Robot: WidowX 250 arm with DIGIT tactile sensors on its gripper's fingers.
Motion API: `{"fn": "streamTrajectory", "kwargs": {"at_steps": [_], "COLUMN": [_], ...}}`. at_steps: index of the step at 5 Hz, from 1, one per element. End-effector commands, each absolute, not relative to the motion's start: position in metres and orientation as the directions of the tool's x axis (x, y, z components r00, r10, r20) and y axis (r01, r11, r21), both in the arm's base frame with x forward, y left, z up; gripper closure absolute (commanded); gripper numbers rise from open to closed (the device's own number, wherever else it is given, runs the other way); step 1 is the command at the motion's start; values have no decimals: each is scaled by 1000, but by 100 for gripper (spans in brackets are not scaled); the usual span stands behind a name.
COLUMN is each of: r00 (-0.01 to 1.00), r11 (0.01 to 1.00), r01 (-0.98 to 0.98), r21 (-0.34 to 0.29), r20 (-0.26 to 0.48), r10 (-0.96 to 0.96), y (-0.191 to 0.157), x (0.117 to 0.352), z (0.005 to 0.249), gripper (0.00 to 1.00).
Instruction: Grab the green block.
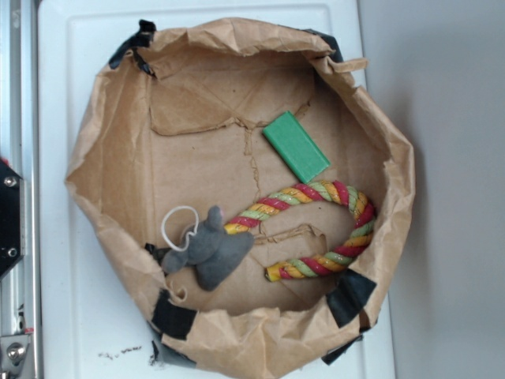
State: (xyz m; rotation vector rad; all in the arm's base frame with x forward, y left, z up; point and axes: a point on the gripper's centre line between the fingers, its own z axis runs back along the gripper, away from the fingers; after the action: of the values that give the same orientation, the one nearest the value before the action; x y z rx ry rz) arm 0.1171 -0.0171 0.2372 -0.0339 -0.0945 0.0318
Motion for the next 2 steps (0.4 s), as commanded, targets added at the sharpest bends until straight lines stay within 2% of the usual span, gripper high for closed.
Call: {"fn": "streamTrajectory", "kwargs": {"at_steps": [1, 2], "r00": [995, 994], "r11": [999, 997], "r01": [-30, 45], "r21": [-35, -58], "r20": [94, 102], "r10": [33, -39], "y": [-17, -41], "x": [117, 167], "z": [237, 234], "gripper": [0, 0]}}
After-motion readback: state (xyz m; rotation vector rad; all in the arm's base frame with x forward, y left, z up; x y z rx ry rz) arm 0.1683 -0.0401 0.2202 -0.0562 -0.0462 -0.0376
